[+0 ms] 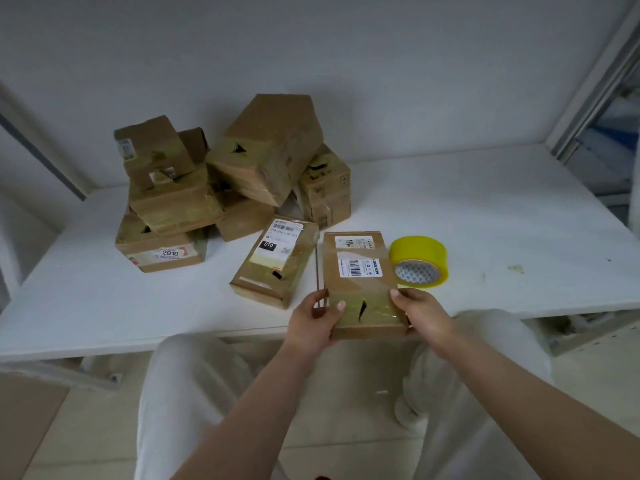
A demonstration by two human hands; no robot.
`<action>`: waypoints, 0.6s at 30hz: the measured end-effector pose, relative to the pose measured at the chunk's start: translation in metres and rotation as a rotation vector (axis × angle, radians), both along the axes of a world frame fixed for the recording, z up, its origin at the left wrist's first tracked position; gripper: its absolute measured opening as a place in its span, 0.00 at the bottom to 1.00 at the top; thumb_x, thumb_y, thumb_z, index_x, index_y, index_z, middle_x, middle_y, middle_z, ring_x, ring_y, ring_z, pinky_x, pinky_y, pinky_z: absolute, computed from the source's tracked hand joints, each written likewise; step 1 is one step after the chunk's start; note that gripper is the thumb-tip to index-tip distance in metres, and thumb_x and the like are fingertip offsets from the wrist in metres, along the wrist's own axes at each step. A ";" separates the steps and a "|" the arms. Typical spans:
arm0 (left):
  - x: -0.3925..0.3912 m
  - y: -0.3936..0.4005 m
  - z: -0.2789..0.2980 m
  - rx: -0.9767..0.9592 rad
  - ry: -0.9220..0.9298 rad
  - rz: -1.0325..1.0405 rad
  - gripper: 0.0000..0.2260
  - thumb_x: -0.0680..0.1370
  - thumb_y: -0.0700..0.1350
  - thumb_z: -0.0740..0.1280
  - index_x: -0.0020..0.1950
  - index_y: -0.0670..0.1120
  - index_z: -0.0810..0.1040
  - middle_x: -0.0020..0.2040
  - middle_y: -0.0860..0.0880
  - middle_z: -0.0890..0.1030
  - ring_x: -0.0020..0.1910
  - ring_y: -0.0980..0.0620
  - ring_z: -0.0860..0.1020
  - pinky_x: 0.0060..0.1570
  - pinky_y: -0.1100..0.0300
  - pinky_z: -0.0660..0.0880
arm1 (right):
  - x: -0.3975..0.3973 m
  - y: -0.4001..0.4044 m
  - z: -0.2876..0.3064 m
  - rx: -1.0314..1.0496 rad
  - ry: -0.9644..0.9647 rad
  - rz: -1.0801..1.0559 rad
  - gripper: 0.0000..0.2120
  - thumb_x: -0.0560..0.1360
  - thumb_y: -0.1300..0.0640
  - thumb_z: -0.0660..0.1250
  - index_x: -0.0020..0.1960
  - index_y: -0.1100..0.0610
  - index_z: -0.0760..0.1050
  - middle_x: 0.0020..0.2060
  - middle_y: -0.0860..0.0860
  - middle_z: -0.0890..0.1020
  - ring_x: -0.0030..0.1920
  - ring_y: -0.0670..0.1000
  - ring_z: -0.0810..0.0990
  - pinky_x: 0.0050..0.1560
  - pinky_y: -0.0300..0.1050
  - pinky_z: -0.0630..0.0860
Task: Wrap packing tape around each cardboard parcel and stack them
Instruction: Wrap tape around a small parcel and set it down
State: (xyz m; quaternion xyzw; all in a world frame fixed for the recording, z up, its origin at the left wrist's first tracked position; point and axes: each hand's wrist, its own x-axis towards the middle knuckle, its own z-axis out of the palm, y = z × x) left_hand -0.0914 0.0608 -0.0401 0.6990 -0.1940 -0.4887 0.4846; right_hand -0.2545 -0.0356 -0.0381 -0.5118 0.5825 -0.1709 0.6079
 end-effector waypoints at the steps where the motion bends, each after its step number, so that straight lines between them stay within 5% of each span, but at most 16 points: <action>1: -0.002 -0.004 -0.003 0.016 -0.025 0.001 0.17 0.76 0.47 0.72 0.63 0.50 0.74 0.56 0.43 0.81 0.52 0.44 0.82 0.39 0.56 0.79 | -0.003 -0.002 -0.003 0.003 0.015 -0.015 0.09 0.82 0.53 0.61 0.56 0.55 0.76 0.49 0.55 0.80 0.45 0.54 0.79 0.45 0.50 0.79; 6: -0.006 -0.022 -0.015 0.094 -0.158 -0.027 0.19 0.78 0.48 0.69 0.65 0.46 0.69 0.58 0.43 0.78 0.52 0.45 0.81 0.35 0.58 0.79 | -0.016 -0.012 -0.014 -0.003 0.063 -0.026 0.09 0.80 0.57 0.63 0.59 0.56 0.77 0.46 0.55 0.80 0.44 0.55 0.79 0.50 0.57 0.81; 12: 0.001 -0.029 -0.026 0.094 -0.265 -0.042 0.18 0.79 0.47 0.67 0.68 0.47 0.72 0.52 0.47 0.79 0.44 0.49 0.80 0.47 0.50 0.81 | -0.017 -0.007 -0.023 -0.066 0.104 0.063 0.07 0.78 0.60 0.68 0.55 0.59 0.78 0.43 0.56 0.81 0.38 0.55 0.82 0.46 0.54 0.83; 18: 0.003 -0.027 -0.026 0.055 -0.316 -0.073 0.17 0.80 0.47 0.67 0.68 0.48 0.74 0.53 0.49 0.77 0.56 0.44 0.78 0.57 0.44 0.78 | -0.014 -0.008 -0.020 -0.112 0.141 0.076 0.04 0.75 0.64 0.71 0.49 0.60 0.79 0.40 0.57 0.83 0.39 0.58 0.85 0.47 0.52 0.83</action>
